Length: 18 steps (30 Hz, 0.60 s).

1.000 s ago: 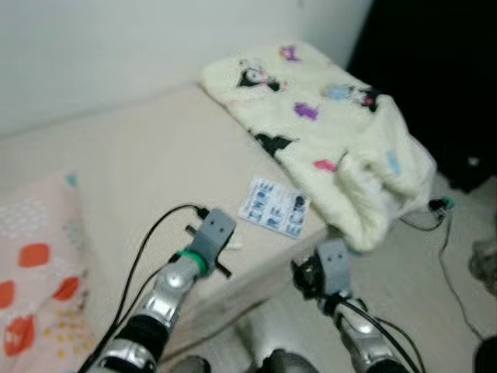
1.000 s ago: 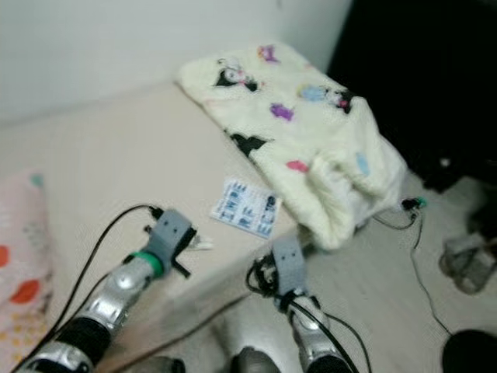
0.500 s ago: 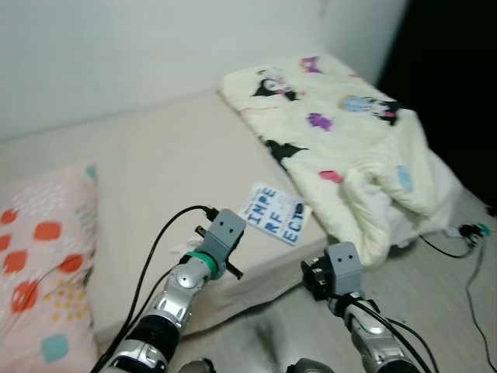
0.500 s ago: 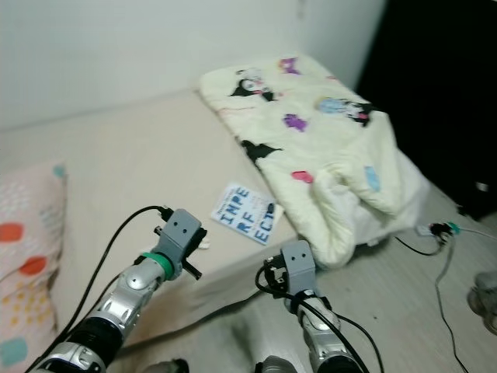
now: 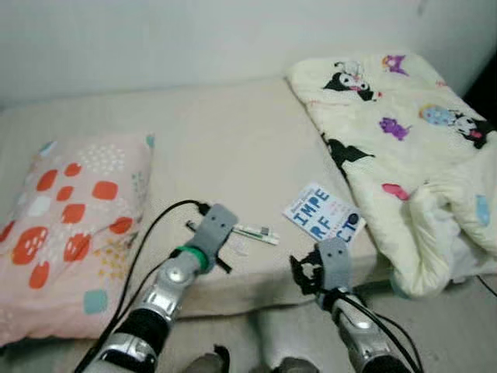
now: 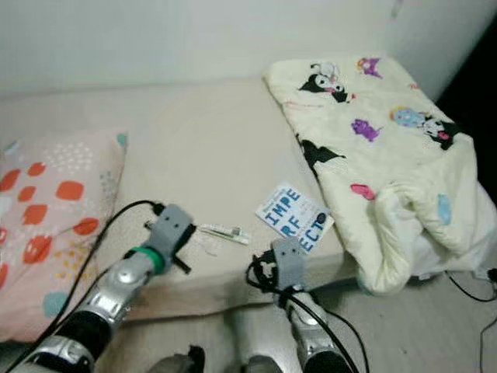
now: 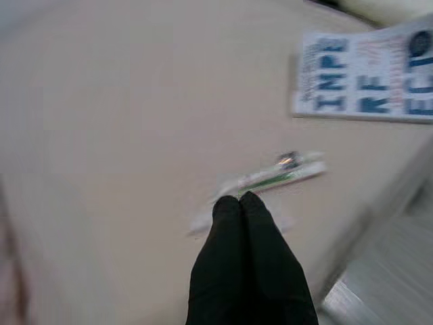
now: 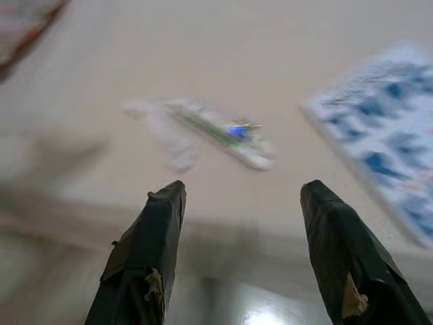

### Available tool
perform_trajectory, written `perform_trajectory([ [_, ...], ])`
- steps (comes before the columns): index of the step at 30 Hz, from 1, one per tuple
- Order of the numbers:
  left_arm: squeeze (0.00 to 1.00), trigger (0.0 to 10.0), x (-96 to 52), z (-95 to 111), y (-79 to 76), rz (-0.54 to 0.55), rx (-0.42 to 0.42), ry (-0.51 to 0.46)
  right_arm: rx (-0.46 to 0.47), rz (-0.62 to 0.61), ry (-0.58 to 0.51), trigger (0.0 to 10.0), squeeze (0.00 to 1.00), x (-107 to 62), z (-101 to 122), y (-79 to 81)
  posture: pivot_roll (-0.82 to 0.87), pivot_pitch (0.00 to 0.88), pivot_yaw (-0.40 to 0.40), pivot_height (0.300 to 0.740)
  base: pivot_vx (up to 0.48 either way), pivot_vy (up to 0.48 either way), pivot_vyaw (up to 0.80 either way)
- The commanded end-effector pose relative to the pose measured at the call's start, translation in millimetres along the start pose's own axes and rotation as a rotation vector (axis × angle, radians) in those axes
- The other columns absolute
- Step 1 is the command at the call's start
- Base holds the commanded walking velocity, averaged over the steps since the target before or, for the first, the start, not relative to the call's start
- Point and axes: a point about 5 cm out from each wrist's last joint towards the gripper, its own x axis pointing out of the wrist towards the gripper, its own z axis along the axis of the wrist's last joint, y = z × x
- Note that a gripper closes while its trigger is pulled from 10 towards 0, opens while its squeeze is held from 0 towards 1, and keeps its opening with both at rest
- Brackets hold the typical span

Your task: Clean up the room

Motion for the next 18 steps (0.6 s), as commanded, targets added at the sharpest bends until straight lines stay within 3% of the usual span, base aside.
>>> perform_trajectory([
  [1,0.00,10.0,-2.5,-9.5,-3.9,-0.014,0.002,0.040,0.007,0.007,0.023,10.0,0.00,-2.8,-5.9,1.5,-0.05,0.000,0.066,0.740,0.000,0.000,0.73],
  [14,0.00,10.0,-2.3,-10.2,-4.3,-0.020,0.007,0.042,0.008,-0.010,0.018,10.0,0.00,-3.1,-5.7,-0.9,-0.05,0.000,0.066,0.740,0.000,0.000,0.72],
  [18,0.00,10.0,-2.4,-9.6,-5.7,-0.031,0.005,0.033,0.025,-0.027,0.020,10.0,0.00,-3.0,-5.7,-3.2,-0.06,0.000,0.065,0.740,0.000,0.000,0.00],
])
